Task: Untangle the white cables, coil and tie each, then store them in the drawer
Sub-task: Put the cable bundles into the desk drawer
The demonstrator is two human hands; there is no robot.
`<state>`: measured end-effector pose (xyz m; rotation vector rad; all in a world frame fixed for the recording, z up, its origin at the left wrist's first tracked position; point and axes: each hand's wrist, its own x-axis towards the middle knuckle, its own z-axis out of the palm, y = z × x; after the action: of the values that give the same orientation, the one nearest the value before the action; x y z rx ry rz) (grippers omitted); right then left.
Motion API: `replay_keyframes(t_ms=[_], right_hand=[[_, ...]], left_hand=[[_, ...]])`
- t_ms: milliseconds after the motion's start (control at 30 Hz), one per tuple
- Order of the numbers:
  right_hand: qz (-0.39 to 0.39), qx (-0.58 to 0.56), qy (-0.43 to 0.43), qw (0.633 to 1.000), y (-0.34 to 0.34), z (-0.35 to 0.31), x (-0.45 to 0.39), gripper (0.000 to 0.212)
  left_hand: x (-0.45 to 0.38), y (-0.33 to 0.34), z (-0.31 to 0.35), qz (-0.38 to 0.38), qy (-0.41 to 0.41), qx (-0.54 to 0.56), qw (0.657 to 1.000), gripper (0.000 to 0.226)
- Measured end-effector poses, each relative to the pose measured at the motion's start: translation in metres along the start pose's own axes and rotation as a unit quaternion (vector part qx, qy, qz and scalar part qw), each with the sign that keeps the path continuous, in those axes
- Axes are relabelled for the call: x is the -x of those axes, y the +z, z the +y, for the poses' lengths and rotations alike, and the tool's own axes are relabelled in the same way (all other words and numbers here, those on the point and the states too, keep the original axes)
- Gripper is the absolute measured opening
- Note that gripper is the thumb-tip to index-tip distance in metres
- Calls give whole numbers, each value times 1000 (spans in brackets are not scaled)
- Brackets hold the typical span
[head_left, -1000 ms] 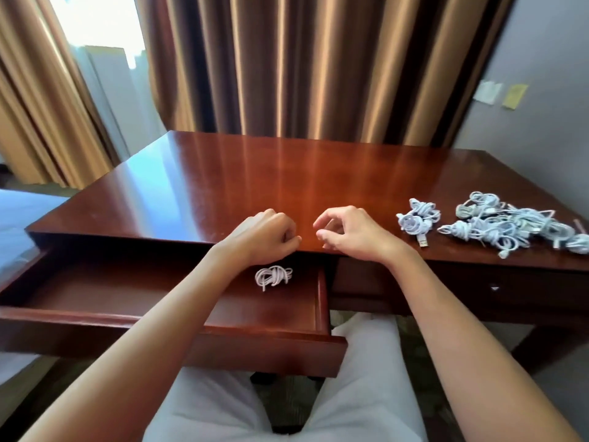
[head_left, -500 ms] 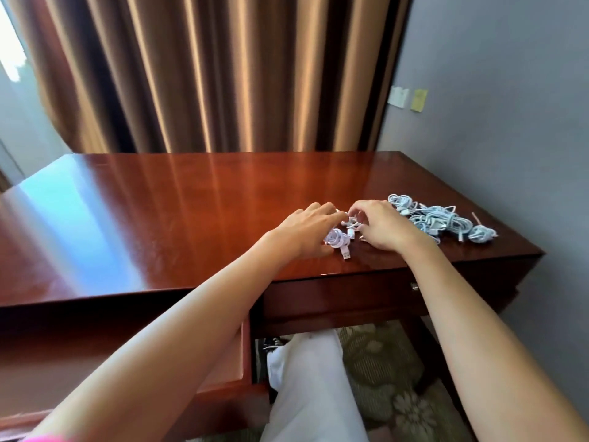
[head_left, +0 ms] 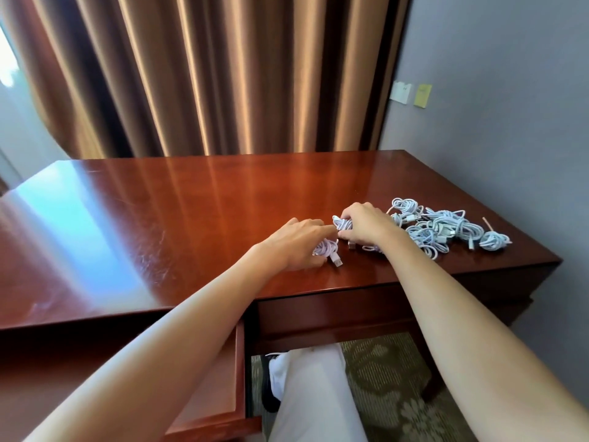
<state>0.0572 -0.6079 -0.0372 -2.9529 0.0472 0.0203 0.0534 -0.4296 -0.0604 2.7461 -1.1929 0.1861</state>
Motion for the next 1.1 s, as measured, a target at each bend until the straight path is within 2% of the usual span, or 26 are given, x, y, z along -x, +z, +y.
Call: replay_keyframes(t_ms=[100, 300, 533, 667, 767, 833, 967, 1100], right_hand=[[-9, -21, -9, 1000, 0, -7, 2, 22], [-2, -13, -83, 996, -13, -55, 28, 23], [-30, 7, -203, 979, 0, -143, 70, 29], [-70, -3, -257, 964, 18, -186, 94, 27], [-130, -89, -297, 942, 37, -209, 112, 22], [-161, -96, -318, 929, 53, -221, 123, 20], [-195, -55, -328, 923, 85, -232, 137, 14], [-201, 11, -331, 922, 102, -234, 146, 23]], left_hand=[[12, -10, -8, 7, -21, 14, 1000, 43], [61, -40, -32, -18, -78, 6, 997, 41], [168, -71, -60, -54, -163, -42, 984, 37], [235, -80, -71, -68, -230, 10, 971, 37], [275, -75, -74, -97, -257, 17, 961, 31], [297, -66, -74, -119, -272, 14, 955, 33], [319, -41, -76, -153, -292, -12, 944, 33], [324, -19, -78, -159, -297, -21, 941, 31]])
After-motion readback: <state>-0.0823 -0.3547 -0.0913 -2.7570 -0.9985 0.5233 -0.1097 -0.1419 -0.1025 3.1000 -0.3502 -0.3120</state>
